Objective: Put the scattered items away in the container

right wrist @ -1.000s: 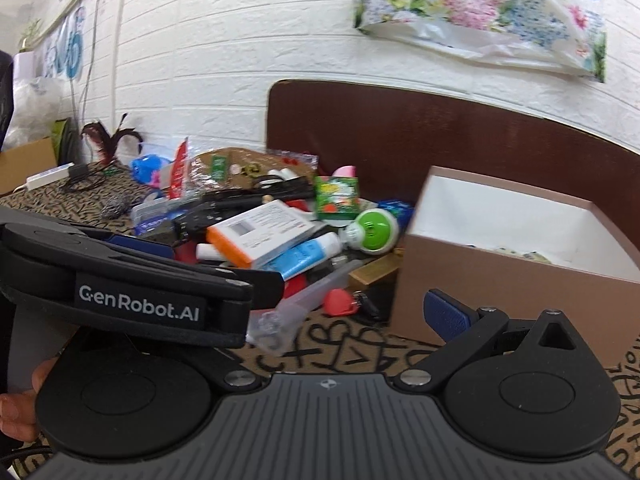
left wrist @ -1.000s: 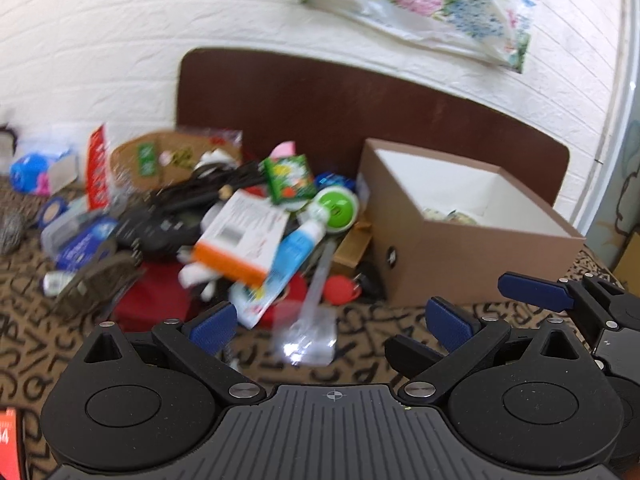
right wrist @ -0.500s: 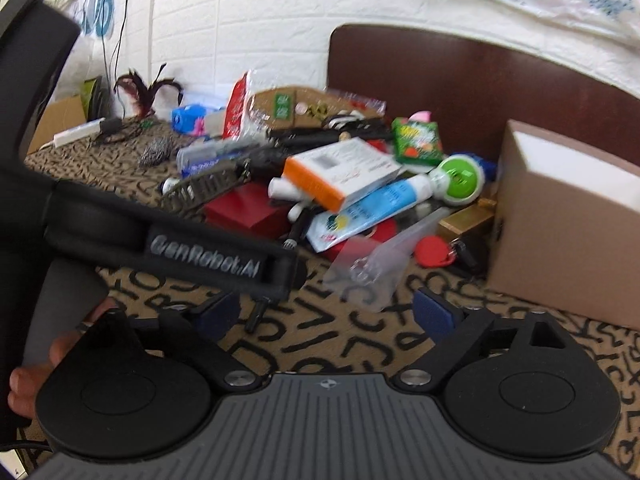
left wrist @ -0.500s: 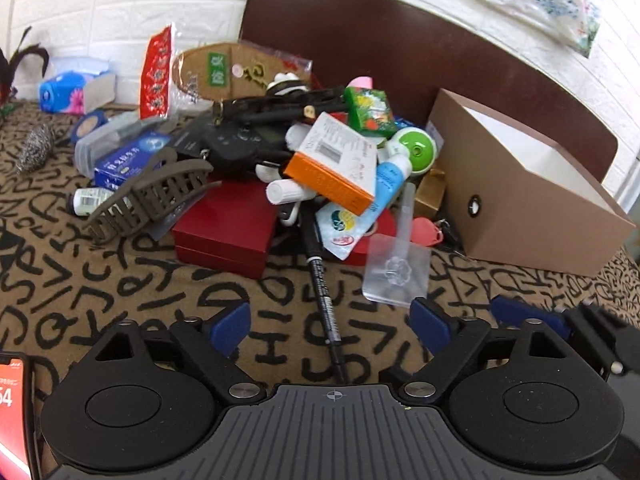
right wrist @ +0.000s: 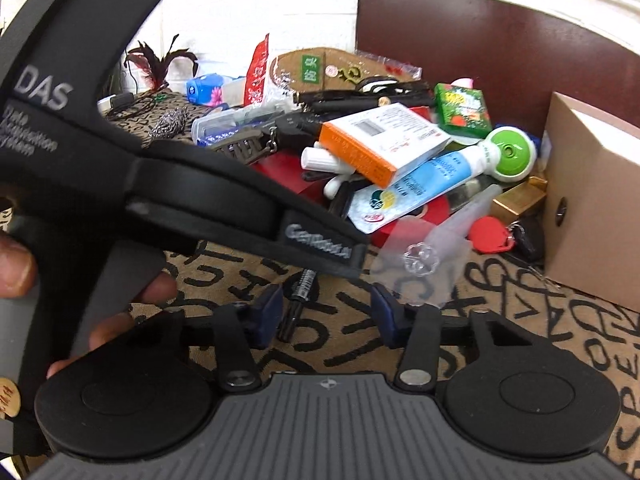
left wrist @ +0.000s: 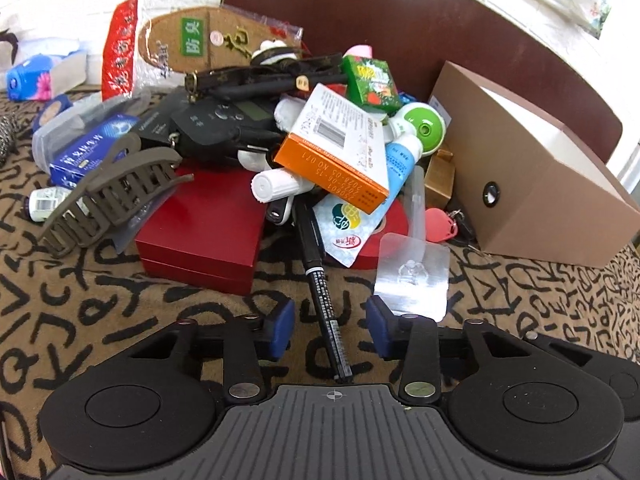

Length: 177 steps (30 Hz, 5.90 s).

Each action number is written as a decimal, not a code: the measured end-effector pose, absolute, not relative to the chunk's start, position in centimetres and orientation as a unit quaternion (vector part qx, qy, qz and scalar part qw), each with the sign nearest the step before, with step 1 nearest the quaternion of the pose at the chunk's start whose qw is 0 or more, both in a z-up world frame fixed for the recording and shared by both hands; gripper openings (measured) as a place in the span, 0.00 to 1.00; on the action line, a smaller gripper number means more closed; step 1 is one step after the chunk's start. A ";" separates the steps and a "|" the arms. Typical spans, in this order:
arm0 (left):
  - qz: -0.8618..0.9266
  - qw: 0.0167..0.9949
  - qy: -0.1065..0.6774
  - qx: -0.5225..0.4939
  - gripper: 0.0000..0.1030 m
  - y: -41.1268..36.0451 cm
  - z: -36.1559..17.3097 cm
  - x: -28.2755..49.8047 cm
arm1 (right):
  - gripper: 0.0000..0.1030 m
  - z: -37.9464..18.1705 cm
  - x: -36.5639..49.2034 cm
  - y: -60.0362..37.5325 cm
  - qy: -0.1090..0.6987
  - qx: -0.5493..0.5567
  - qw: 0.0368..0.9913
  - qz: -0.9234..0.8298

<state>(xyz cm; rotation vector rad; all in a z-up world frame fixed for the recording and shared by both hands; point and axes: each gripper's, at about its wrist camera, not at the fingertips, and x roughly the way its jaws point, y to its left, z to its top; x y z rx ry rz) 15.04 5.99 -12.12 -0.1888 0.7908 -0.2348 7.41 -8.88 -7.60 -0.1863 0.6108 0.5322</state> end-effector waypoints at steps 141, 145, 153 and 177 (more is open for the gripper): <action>-0.272 0.925 0.264 -0.013 1.00 -24.5 1.0 27.3 | 1.00 2.6 19.1 -38.7 0.244 -0.015 0.969 0.030; -0.268 0.929 0.254 -0.014 1.00 -23.7 1.6 25.7 | 1.00 3.2 17.9 -38.4 0.238 -0.013 0.971 0.030; -0.240 0.942 0.235 -0.016 1.00 -21.1 2.3 21.8 | 1.00 4.4 14.4 -37.4 0.222 -0.020 0.974 0.034; -0.181 0.950 0.251 0.028 1.00 -15.4 -0.6 9.9 | 1.00 3.0 4.3 -35.4 0.235 -0.026 0.971 0.029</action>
